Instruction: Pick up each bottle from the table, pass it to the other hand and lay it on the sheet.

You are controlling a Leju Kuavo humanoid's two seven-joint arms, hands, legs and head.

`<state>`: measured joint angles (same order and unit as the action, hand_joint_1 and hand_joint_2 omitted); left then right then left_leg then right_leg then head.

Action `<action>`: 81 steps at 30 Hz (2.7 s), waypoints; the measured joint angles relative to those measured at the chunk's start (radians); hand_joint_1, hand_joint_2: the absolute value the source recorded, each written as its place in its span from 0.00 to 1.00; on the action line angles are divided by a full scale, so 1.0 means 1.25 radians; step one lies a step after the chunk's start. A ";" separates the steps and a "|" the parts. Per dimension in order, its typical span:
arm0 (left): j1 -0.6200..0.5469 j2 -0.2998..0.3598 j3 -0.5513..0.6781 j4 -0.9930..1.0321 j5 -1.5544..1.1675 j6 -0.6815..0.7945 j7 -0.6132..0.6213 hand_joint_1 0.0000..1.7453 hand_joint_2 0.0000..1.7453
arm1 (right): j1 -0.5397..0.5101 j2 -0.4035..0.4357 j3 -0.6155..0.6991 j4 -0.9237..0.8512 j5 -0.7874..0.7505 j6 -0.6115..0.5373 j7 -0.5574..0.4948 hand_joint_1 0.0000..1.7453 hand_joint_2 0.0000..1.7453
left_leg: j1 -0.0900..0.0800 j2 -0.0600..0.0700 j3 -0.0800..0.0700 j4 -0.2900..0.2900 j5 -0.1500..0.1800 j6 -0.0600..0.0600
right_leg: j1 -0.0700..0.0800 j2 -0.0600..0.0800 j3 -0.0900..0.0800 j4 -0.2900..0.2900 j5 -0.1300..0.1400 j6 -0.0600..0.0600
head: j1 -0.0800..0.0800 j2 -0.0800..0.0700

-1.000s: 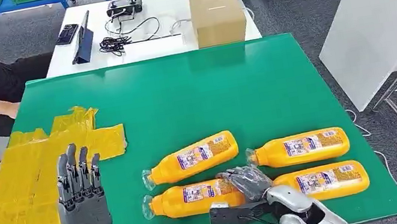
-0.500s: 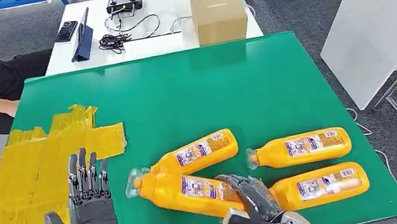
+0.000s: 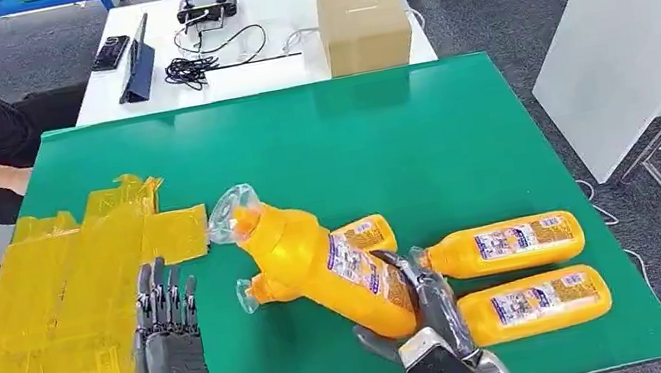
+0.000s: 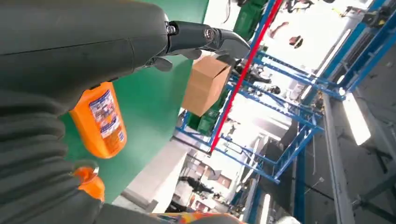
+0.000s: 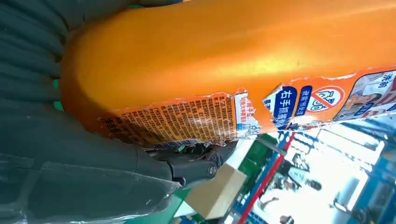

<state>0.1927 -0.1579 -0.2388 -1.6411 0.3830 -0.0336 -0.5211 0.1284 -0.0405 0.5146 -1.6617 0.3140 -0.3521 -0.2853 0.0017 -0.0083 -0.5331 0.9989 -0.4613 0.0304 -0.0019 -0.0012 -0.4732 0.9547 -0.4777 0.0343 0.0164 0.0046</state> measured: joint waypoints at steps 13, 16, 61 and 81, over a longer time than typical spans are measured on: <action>-0.035 0.011 -0.046 0.026 -0.010 -0.059 0.022 0.00 1.00 | -0.101 0.036 0.010 0.085 0.092 0.076 0.070 1.00 1.00 | 0.000 0.000 0.000 0.000 0.001 -0.001 | 0.000 0.000 0.000 0.000 0.000 0.000 | 0.000 0.000; -0.036 0.014 -0.053 0.027 -0.009 -0.080 0.031 0.00 1.00 | -0.122 0.044 0.037 0.114 0.128 0.093 0.092 1.00 1.00 | 0.000 0.000 -0.001 0.000 0.001 -0.001 | 0.000 0.000 0.000 0.000 0.000 0.000 | 0.000 0.000; -0.016 0.018 0.026 0.067 0.045 -0.116 0.042 1.00 1.00 | -0.287 0.105 0.289 0.299 0.210 0.207 0.148 1.00 1.00 | 0.001 0.000 -0.001 0.000 0.001 -0.001 | 0.000 0.000 -0.001 0.000 0.000 0.000 | 0.000 0.000; -0.058 0.036 0.095 0.035 -0.669 0.407 0.015 1.00 1.00 | -0.205 -0.007 0.182 0.202 0.413 0.042 0.261 0.00 1.00 | 0.000 -0.001 -0.002 0.000 0.001 0.000 | 0.000 -0.001 -0.001 0.000 0.001 0.001 | 0.000 0.000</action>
<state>0.1204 -0.1129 -0.1205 -1.5980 -0.4537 0.4757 -0.5023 -0.1278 -0.0493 0.7426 -1.4089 0.8300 -0.2999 0.0404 0.0015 -0.0098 -0.5354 0.9989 -0.4595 0.0305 -0.0024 -0.0020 -0.4747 0.9549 -0.4768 0.0355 0.0168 0.0046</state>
